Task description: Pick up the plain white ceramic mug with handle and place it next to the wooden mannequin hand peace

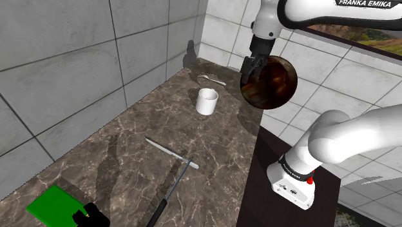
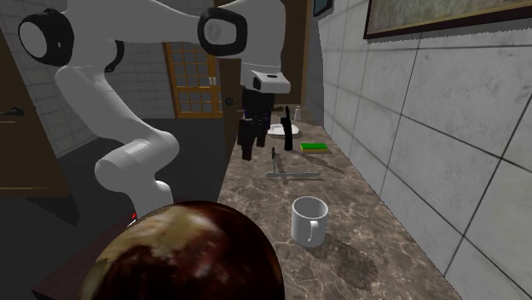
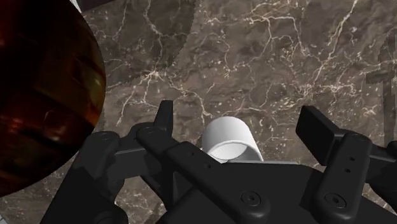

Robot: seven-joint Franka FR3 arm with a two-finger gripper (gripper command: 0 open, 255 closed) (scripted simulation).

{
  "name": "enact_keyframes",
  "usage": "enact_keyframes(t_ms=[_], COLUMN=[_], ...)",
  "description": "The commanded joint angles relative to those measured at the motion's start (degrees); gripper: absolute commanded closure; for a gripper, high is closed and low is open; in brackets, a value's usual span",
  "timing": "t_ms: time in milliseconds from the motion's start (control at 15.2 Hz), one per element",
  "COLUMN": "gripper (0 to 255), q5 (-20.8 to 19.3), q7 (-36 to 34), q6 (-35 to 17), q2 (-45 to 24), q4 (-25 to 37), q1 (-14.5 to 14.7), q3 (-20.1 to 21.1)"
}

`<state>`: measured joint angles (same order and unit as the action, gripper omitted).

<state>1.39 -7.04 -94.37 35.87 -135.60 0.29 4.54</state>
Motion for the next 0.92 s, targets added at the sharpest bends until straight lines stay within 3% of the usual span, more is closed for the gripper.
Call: enact_keyframes(t_ms=[0, 858], gripper=[0, 0], q5=[0.6, 0.4], q7=[-1.7, -12.9], q6=[-3.7, -25.7], q2=[-3.3, -27.7], q4=[0.1, 5.4], q1=[0.0, -0.2], q3=[0.9, 6.0])
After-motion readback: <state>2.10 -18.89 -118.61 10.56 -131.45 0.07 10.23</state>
